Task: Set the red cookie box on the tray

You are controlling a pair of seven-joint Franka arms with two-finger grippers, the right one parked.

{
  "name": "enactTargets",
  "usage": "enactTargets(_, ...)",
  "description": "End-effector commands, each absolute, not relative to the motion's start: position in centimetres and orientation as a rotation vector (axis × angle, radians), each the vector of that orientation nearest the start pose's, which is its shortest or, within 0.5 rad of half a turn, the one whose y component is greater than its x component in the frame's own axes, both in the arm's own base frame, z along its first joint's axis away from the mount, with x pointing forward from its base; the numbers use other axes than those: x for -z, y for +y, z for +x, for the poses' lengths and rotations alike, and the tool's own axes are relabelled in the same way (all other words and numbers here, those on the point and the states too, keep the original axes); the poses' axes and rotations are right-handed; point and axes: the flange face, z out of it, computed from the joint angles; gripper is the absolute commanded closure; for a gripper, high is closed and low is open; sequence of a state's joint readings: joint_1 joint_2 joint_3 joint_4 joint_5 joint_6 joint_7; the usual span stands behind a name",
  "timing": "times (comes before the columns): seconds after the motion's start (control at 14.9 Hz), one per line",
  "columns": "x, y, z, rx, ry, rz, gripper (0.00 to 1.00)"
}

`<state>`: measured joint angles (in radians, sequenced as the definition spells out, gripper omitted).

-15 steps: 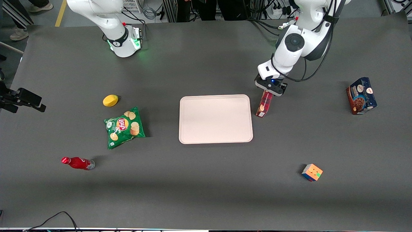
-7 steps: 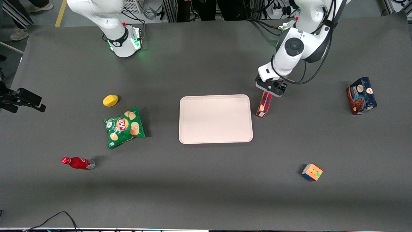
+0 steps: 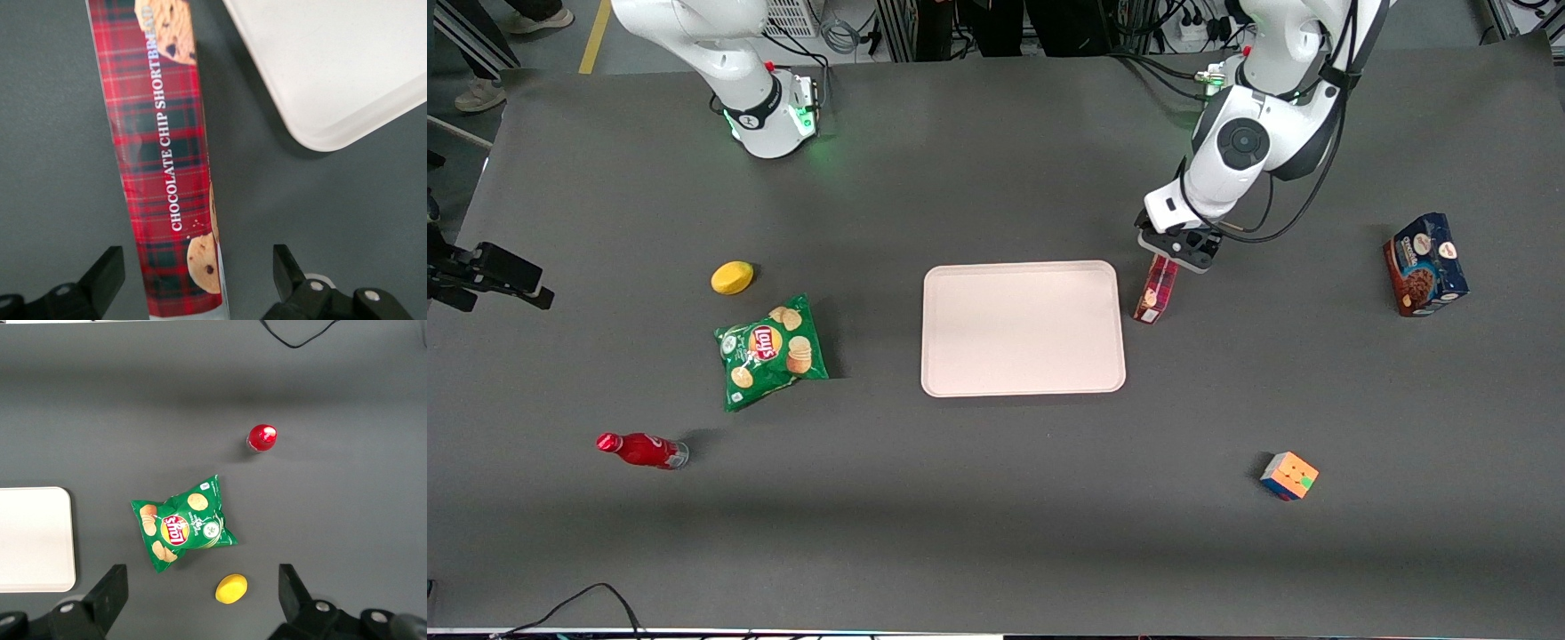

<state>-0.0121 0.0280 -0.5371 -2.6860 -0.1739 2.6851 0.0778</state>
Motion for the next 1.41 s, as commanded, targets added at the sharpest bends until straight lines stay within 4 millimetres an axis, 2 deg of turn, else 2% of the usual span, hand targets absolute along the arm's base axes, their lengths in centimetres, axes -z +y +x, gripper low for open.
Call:
enactTargets(0.0, -21.5, -21.4, 35.5, -0.049, 0.71, -3.161, 0.2)
enactTargets(0.07, -21.5, -21.5, 35.6, -0.046, 0.721, -3.158, 0.38)
enactTargets(0.13, -21.6, -21.6, 35.7, -0.041, 0.717, -3.16, 0.65)
enactTargets(0.2, -21.6, -21.6, 35.7, -0.041, 0.717, -3.16, 0.79)
enactTargets(0.34, -21.9, -21.7, 36.1, -0.027, 0.715, -3.164, 0.96)
enactTargets(0.54, -23.1, -21.8, 37.6, -0.001, 0.704, -3.171, 1.0)
enactTargets(0.67, -25.8, -20.5, 40.7, -0.044, 0.649, -3.171, 1.0)
enactTargets(0.74, -28.2, -20.1, 42.5, -0.077, 0.656, -3.145, 1.0)
enactTargets(0.87, -33.3, -18.0, 45.7, -0.127, 0.644, -3.085, 1.0)
enactTargets(1.01, -37.8, -14.2, 48.8, -0.103, 0.589, -3.075, 1.0)
enactTargets(1.21, -43.9, -11.1, 50.9, -0.051, 0.564, -3.084, 1.0)
enactTargets(1.34, -48.1, -10.7, 51.7, -0.053, 0.549, -3.087, 1.0)
